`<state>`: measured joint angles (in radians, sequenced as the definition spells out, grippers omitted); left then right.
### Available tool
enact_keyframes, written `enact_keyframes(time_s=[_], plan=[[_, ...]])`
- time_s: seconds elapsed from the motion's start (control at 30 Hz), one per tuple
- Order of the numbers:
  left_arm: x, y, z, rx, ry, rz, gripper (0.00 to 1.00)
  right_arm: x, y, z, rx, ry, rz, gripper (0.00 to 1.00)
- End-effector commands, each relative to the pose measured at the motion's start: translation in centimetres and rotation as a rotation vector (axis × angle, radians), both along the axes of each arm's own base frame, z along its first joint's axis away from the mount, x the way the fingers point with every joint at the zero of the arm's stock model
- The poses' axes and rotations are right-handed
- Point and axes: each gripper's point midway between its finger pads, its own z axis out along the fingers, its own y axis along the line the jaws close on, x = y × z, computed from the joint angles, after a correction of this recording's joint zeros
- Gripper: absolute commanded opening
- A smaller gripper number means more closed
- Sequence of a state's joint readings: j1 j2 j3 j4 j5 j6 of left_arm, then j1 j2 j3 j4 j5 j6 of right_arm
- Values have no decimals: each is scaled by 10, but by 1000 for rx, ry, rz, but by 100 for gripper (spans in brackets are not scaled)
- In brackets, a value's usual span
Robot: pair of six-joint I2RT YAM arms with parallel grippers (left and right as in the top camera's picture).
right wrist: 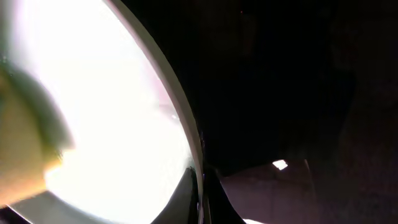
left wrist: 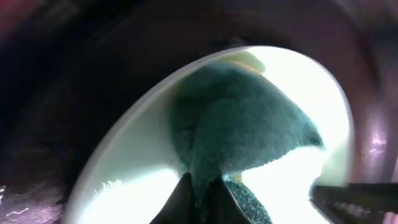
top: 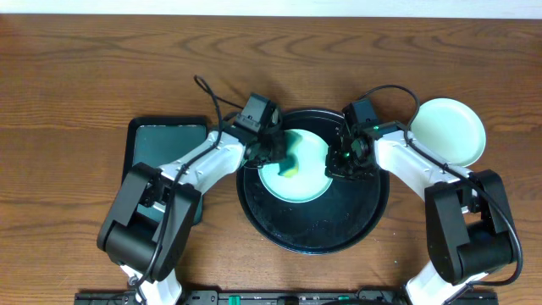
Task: Clean dirty plates on tray and stack at the side
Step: 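Scrub the green plate with the sponge while right gripper holds rim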
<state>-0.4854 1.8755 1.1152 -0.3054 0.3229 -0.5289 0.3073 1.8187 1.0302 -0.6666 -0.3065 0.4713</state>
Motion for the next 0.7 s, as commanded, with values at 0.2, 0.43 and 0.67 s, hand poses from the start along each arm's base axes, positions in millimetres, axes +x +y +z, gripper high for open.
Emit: enact_keyframes(time_s=[0.2,0.43,0.67], plan=[[10,113,-12,586,-56,50,7,-13,3,-7,-10,40,30,1],[-52,73,-21,349,187,-194,7,-12,1,-8,-27,34,28,1],[-109,-9,0,-14,288,-478,7,-13,0,-8,-29,38,28,1]])
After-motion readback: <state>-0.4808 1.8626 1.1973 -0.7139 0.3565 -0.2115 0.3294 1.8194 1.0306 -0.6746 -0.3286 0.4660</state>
